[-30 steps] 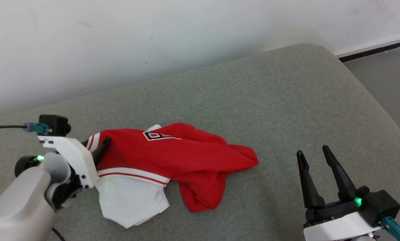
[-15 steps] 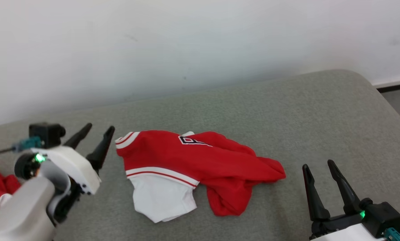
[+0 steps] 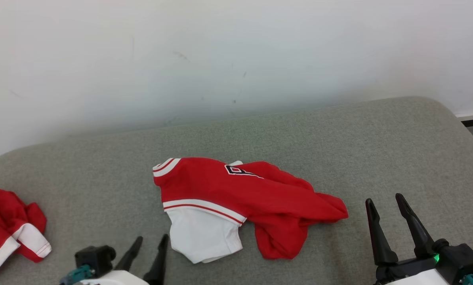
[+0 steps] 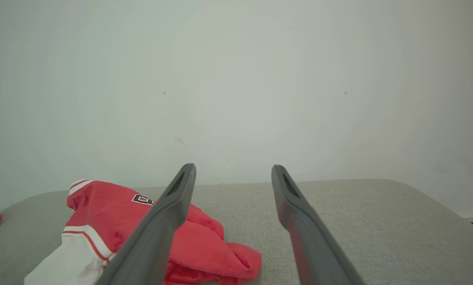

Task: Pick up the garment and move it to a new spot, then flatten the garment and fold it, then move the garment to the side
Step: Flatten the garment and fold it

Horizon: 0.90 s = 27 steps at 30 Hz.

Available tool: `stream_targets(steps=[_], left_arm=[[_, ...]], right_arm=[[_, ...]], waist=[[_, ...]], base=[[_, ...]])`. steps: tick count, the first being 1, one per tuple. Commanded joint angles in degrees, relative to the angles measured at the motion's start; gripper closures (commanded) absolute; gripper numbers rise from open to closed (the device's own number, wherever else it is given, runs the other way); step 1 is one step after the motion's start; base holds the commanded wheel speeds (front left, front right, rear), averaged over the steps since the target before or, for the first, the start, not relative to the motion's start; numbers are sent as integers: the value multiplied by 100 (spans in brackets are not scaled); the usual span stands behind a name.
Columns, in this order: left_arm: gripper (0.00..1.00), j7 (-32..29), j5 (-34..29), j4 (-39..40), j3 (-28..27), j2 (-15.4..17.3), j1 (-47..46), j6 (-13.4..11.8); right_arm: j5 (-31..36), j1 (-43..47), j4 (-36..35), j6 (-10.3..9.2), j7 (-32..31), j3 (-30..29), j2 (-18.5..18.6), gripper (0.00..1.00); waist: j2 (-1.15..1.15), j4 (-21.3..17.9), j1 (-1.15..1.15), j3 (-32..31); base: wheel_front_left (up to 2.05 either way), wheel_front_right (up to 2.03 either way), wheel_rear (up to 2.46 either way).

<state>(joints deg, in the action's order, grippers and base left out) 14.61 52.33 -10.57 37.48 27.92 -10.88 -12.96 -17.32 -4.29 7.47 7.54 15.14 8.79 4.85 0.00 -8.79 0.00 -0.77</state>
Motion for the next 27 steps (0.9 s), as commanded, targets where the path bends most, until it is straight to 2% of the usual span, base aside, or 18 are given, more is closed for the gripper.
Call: stream_targets(steps=[1,4,14,19,26,27], left_arm=[[0,-107,93,4,73,-9,64,24],[0,-463,110,-130,256,-52,33,-37],[0,-1505,533,-830,452,-289,-348,120],[0,-1712,807,-1240,398,-545,-585,246],[0,-1855,885,-1703,353,-678,-858,318],[64,-1866,896,-1748,354,-696,-892,348]], right_arm=[[-9,58,6,-11,0,1,47,0],[-19,4,26,-11,0,32,69,0],[-73,-80,71,-11,0,165,3,0],[-89,-116,83,-11,0,187,-34,0],[-128,-157,70,-11,0,190,-111,0],[-134,-162,72,-11,0,175,-117,0]], waist=[[0,10,0,2],[0,8,0,14],[0,-203,0,91],[0,-343,0,155],[0,-539,0,302],[0,-550,0,313]], base=[[0,0,0],[0,0,0],[0,0,0],[0,0,0],[0,0,0],[0,0,0]])
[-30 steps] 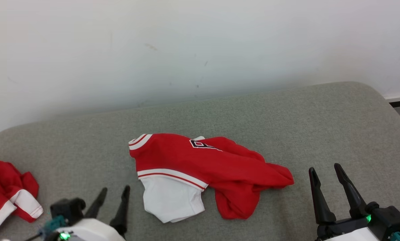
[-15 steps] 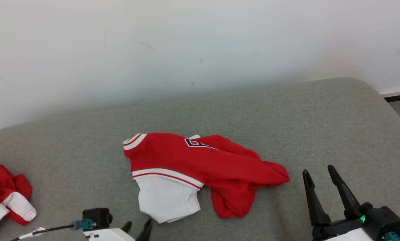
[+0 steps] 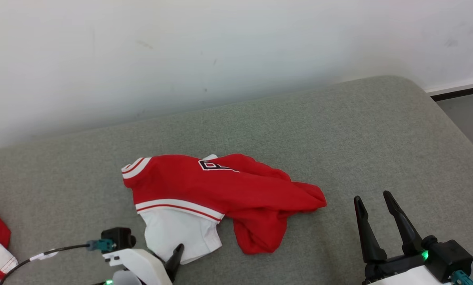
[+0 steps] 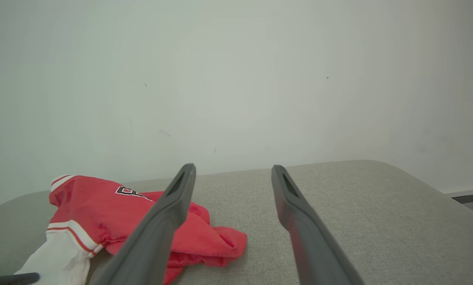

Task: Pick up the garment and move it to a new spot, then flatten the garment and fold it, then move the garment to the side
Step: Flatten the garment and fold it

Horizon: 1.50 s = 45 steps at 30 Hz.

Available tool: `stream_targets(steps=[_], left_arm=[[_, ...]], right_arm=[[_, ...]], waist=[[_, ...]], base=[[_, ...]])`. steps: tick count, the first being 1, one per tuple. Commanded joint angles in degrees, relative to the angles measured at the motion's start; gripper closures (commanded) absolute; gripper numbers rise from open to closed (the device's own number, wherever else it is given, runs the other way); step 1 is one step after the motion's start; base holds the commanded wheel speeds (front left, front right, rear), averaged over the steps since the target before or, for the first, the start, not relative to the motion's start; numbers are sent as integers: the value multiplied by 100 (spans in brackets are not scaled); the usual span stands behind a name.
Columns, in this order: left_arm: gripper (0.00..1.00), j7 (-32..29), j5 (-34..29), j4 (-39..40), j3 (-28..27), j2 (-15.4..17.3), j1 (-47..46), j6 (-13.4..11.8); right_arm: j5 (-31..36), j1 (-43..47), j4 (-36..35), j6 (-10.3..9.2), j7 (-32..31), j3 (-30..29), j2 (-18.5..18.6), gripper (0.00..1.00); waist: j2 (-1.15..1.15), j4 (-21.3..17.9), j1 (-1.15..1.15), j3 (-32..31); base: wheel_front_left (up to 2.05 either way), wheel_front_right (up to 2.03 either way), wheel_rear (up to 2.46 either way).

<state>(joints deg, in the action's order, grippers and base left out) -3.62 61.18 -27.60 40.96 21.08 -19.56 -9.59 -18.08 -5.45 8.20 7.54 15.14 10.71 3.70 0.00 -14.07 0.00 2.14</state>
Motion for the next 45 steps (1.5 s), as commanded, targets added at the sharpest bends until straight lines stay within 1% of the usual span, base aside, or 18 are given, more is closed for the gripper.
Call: stream_targets(steps=[1,2,4,7,11,14,16,19,20,26,28,32,34,35,36,37,40,45], left_arm=[[89,-5,2,-87,-4,-19,-64,38],[100,-5,-17,-123,8,-14,-89,57],[100,10,-70,-146,25,2,-146,103],[100,80,-144,-81,35,66,-196,101],[100,112,-216,194,61,165,-135,-16],[100,3,-247,586,96,341,-1,-112],[100,-89,-277,901,114,486,102,-208],[100,-220,-262,1384,95,741,299,-424],[100,-220,-262,1384,95,741,299,-424],[100,-439,-189,2238,-8,1236,781,-930],[100,-516,-144,2453,-20,1375,937,-1052],[100,-579,-66,2629,8,1454,1199,-1204],[100,-527,-58,2552,10,1402,1285,-1254],[89,-504,-28,2495,18,1338,1323,-1247],[53,-503,-13,2432,48,1296,1362,-1217],[0,-484,-22,2358,68,1265,1377,-1186],[0,-313,-113,2187,70,1168,1318,-1119],[0,394,-400,2223,-146,1122,1094,-1063]], right_arm=[[-60,-48,-2,-11,0,-30,-6,0],[-59,-49,-4,-11,0,-47,-13,0],[-46,-39,-12,-11,0,-95,-27,0],[-6,-1,-10,-11,0,-144,-38,0],[23,74,-13,-11,0,-148,-38,0],[67,129,2,-11,0,-205,31,0],[80,182,-1,-11,0,-286,77,0],[91,223,-24,-11,0,-371,125,0],[91,223,-24,-11,0,-371,125,0],[116,227,-59,-11,0,-517,177,0],[118,219,-77,-11,0,-557,197,0],[124,202,-108,-11,0,-628,245,0],[125,195,-116,-11,0,-649,255,0],[123,191,-117,-11,0,-652,260,0],[125,190,-117,-11,0,-647,261,0],[128,191,-113,-11,0,-635,261,0],[128,204,-93,-11,0,-608,267,0],[111,240,-73,-11,0,-586,299,0]], waist=[[0,-30,0,31],[0,-31,0,35],[0,-4,0,33],[0,98,0,-16],[0,297,0,-106],[0,493,0,-161],[0,644,0,-201],[0,843,0,-232],[0,843,0,-232],[0,1144,0,-264],[0,1196,0,-264],[0,1229,0,-252],[0,1217,0,-244],[0,1206,0,-237],[0,1190,0,-228],[0,1169,0,-219],[0,1119,0,-207],[0,1071,0,-222]], base=[[0,0,0],[0,0,0],[0,0,0],[0,0,0],[0,0,0],[0,0,0],[0,0,0],[0,0,0],[0,0,0],[0,0,0],[0,0,0],[0,0,0],[0,0,0],[0,0,0],[0,0,0],[0,0,0],[0,0,0],[0,0,0]])
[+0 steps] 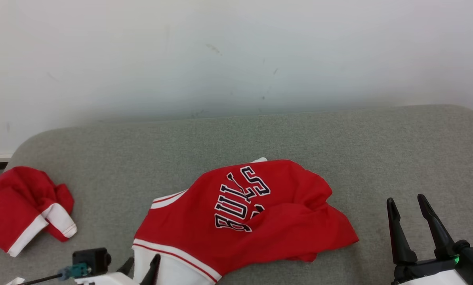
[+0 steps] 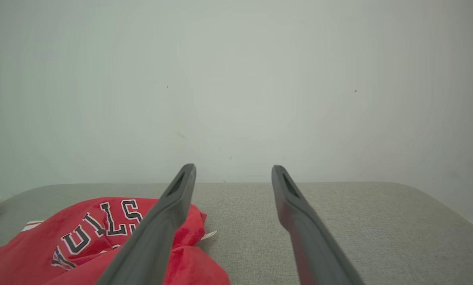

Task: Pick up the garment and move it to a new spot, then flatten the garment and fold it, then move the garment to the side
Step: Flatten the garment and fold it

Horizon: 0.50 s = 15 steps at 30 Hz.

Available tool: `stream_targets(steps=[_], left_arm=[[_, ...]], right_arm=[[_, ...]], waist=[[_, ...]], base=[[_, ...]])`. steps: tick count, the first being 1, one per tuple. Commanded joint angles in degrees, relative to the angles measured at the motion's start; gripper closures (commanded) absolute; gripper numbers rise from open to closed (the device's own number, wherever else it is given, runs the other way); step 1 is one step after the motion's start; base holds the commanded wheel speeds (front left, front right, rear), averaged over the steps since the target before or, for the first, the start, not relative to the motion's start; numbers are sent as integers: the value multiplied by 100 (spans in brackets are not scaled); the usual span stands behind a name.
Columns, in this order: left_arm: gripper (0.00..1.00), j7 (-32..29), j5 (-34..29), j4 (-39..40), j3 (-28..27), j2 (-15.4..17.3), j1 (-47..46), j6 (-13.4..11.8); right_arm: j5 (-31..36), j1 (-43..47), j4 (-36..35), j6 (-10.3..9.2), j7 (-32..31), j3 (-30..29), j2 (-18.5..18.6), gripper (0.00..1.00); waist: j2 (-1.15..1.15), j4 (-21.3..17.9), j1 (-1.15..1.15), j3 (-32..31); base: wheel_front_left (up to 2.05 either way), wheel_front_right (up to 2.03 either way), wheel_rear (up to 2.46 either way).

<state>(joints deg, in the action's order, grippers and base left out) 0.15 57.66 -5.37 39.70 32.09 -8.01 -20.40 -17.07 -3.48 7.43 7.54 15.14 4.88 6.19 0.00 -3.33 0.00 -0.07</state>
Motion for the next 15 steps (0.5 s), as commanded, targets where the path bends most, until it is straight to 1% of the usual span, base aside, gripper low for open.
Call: stream_targets(steps=[1,6,10,13,15], left_arm=[[0,154,-182,47,-6,50,-115,75],[0,1006,-458,220,-248,-106,-228,72],[0,1402,-776,252,-412,-220,-277,57],[0,1496,-1046,233,-625,-445,-270,181],[0,1503,-1280,219,-787,-643,-221,363]], right_arm=[[8,39,6,-11,0,-1,57,0],[13,-20,20,-11,0,22,71,0],[-9,-89,31,-11,-1,76,66,0],[-12,-81,38,-11,-1,86,80,0],[-13,-74,53,-11,-1,117,84,0]], waist=[[0,-12,0,-3],[0,-81,0,-33],[0,-195,0,-31],[0,-259,0,-12],[0,-301,0,1]], base=[[0,0,0],[0,0,0],[0,0,0],[0,0,0],[0,0,0]])
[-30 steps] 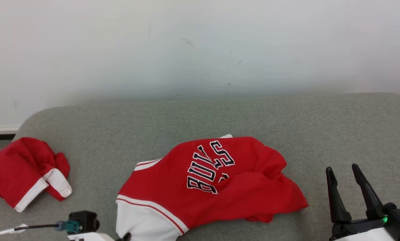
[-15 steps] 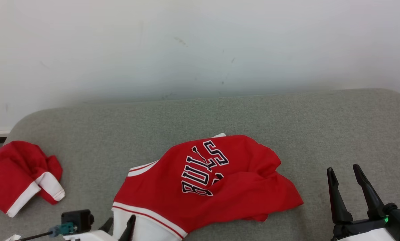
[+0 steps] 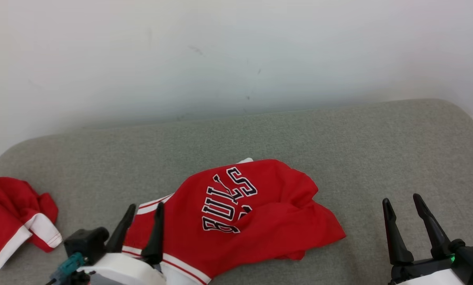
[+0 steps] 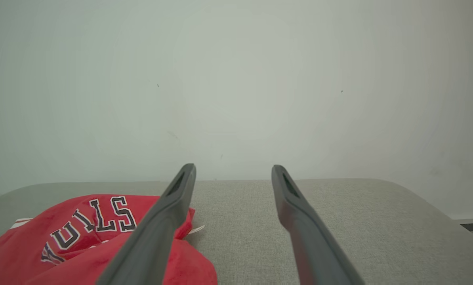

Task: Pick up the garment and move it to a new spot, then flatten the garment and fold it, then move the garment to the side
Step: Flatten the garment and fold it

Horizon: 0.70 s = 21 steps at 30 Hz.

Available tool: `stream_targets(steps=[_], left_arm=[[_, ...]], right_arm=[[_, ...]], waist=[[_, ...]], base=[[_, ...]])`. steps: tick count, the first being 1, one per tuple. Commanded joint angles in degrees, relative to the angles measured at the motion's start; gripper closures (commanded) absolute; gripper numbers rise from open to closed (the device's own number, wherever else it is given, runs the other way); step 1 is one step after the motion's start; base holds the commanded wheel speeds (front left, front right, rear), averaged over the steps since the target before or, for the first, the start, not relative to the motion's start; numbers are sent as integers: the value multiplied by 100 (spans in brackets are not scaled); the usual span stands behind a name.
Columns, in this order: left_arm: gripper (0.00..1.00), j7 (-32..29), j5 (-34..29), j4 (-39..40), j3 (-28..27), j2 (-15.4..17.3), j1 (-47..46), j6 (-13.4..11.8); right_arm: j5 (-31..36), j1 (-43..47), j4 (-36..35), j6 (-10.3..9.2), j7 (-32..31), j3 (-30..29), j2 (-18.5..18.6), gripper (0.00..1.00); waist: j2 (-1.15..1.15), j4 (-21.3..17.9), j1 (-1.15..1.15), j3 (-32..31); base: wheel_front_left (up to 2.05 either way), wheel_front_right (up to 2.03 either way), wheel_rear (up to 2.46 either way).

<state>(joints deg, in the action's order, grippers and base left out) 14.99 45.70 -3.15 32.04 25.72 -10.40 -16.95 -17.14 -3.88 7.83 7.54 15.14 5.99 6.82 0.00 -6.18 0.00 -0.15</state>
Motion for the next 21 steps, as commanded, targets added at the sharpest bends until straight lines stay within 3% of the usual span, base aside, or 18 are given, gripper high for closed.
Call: stream_targets(steps=[1,7,12,15,19,21], left_arm=[[0,16,-209,-34,-123,-102,68,109],[0,17,-870,-181,-718,-629,266,570],[0,16,-1215,-327,-1038,-868,372,874],[0,16,-1343,-392,-1173,-1000,407,1016],[0,16,-1490,-500,-1252,-1139,423,1185],[0,16,-1536,-535,-1298,-1187,406,1236]], right_arm=[[-6,-38,25,-11,-1,28,26,0],[-17,-54,82,-11,-1,114,71,0],[-29,-47,161,-11,-1,170,118,0],[-31,-25,498,-11,-71,317,178,0],[25,-175,1299,-11,-758,672,358,0],[8,-341,1524,-12,-777,787,372,0]], waist=[[0,-39,0,19],[0,-114,0,43],[0,-120,0,25],[0,-78,0,23],[0,71,0,51],[0,181,0,74]], base=[[0,0,0],[0,0,0],[0,0,0],[0,0,0],[0,0,0],[0,0,0]])
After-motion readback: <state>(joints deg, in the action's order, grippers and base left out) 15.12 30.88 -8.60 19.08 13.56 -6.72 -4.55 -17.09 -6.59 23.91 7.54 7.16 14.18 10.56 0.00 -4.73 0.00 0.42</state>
